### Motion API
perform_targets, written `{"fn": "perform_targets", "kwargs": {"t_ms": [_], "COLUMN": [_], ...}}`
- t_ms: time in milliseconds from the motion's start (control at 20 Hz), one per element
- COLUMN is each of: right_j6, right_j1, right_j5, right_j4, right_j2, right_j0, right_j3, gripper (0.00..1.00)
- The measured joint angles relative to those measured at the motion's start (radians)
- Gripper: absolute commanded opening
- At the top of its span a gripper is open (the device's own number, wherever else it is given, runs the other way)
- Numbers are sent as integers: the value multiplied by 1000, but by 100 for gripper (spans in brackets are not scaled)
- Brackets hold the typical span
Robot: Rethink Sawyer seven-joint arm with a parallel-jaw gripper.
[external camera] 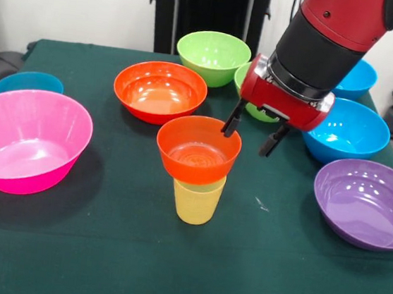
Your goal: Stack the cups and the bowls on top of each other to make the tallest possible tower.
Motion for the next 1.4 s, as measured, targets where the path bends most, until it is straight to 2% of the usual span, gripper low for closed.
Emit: {"fn": "perform_targets", "kwargs": {"t_ms": [1400], "right_j6": [0], "right_j1": [19], "right_j5": [-15], "right_j4": [0], "right_j2": [1], "right_j0": [-14], "right_j3": [36], "gripper": [100]}}
